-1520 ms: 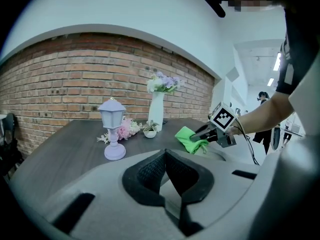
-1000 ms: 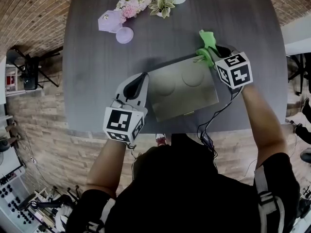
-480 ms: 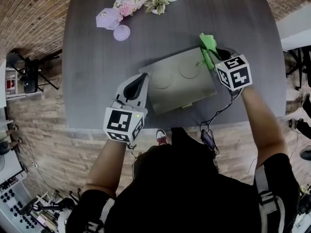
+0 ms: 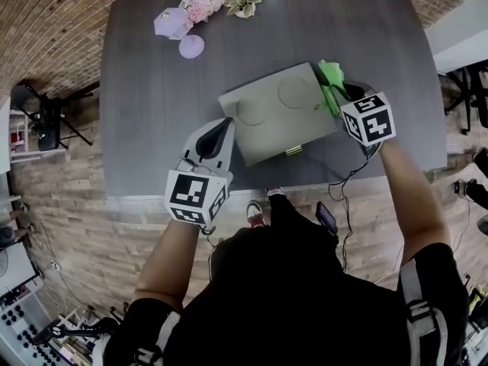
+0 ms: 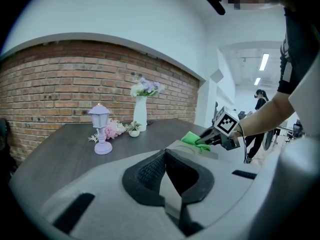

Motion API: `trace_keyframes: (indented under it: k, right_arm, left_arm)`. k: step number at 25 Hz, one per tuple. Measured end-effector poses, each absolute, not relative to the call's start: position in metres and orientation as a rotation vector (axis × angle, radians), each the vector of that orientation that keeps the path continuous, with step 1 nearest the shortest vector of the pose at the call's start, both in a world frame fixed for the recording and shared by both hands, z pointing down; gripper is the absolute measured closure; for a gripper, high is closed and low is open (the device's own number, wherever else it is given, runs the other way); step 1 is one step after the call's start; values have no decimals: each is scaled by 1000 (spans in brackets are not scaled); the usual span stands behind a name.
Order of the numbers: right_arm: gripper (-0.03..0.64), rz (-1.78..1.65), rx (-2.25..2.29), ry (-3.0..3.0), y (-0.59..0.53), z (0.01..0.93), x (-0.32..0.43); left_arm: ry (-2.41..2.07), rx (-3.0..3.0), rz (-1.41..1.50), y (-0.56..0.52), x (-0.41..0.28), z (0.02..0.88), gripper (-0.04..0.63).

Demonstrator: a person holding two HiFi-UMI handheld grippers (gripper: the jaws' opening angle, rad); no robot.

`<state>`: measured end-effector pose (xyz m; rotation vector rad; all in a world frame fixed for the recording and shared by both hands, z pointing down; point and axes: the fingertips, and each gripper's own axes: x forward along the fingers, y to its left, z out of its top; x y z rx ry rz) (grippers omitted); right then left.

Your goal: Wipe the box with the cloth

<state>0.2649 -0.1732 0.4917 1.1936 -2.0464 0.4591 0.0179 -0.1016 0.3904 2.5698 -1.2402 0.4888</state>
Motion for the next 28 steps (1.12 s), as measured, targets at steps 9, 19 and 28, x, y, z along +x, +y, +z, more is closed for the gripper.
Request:
trace_keyframes:
  k: [9, 19, 28]
  right_arm:
    - [580, 480, 1264, -1993, -127, 491, 278]
    - [580, 480, 1321, -1959, -83, 479, 281]
    - [580, 430, 1336, -1978, -58, 448, 264]
  left_arm:
    - [-1213, 2582, 486, -65, 9, 394, 586]
    - [-1198, 2624, 467, -37, 0, 387, 586]
    - [-1248, 2618, 456, -3, -29, 379, 586]
